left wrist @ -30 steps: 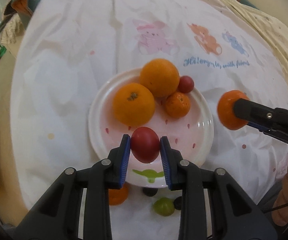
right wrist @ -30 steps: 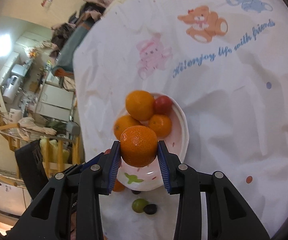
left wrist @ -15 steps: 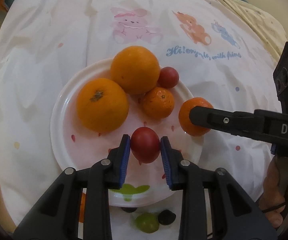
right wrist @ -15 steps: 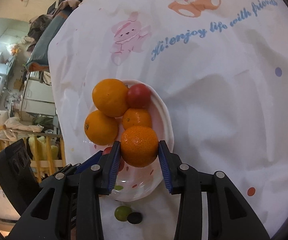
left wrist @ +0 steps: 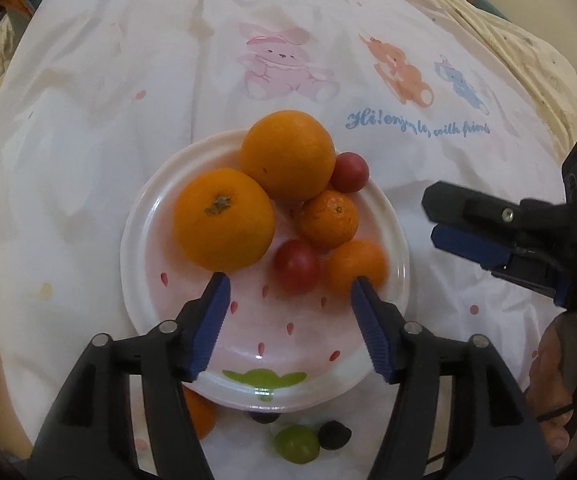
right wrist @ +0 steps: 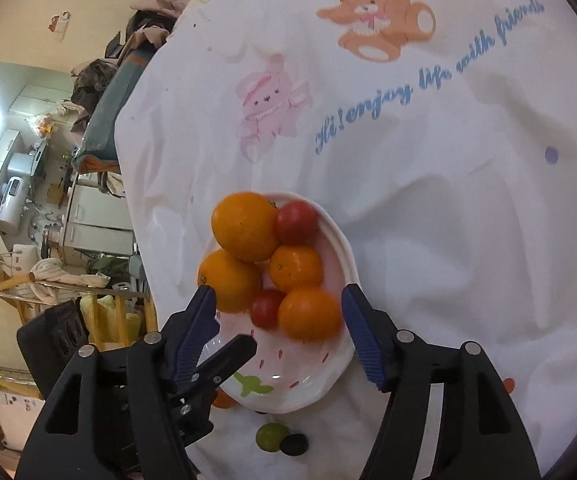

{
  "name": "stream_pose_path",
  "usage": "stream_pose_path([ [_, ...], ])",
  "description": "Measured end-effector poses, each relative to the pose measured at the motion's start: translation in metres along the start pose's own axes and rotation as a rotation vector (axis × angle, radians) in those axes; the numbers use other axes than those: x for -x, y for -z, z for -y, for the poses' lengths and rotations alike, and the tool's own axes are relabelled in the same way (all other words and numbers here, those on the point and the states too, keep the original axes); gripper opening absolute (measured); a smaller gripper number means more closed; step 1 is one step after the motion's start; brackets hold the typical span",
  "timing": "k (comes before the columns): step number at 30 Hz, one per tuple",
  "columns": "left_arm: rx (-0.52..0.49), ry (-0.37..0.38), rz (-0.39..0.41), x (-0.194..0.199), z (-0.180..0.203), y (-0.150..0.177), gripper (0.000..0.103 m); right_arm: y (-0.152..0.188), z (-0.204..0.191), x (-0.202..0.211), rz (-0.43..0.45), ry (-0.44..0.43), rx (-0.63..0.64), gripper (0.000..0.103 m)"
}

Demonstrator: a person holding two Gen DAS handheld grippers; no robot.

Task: Organize fruits
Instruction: 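Open both tools to release the fruits and withdraw from the plate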

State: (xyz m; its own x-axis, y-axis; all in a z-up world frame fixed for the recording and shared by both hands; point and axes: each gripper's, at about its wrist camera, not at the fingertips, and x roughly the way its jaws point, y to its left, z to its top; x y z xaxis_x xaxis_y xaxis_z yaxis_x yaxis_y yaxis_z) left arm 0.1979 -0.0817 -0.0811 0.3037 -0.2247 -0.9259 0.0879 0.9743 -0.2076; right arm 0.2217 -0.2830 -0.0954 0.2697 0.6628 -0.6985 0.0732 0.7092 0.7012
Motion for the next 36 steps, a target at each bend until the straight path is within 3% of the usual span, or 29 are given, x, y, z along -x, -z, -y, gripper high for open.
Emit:
stream_pose_path([
  [8,-0.021,-0.02,0.042,0.014,0.0,0.005,0.066,-0.001,-0.006,0.002,0.015,0.007,0.021,0.068],
  [11,-0.048,-0.06,0.079,0.024,0.0,0.006,0.066,0.0,-0.009,0.01,0.044,0.021,0.045,0.068],
  [21,-0.014,-0.101,0.152,0.053,-0.014,0.011,0.066,0.011,-0.006,0.038,0.121,0.024,0.029,0.069],
  [25,-0.017,-0.137,0.174,0.066,-0.018,0.017,0.066,0.019,-0.011,0.048,0.137,0.041,0.048,0.078],
  [30,0.005,-0.168,0.207,0.085,-0.028,0.029,0.066,0.032,-0.024,0.061,0.175,0.073,0.12,0.083],
  [36,0.067,-0.15,0.213,0.101,-0.045,0.046,0.067,0.056,-0.029,0.074,0.202,0.09,0.163,0.089],
])
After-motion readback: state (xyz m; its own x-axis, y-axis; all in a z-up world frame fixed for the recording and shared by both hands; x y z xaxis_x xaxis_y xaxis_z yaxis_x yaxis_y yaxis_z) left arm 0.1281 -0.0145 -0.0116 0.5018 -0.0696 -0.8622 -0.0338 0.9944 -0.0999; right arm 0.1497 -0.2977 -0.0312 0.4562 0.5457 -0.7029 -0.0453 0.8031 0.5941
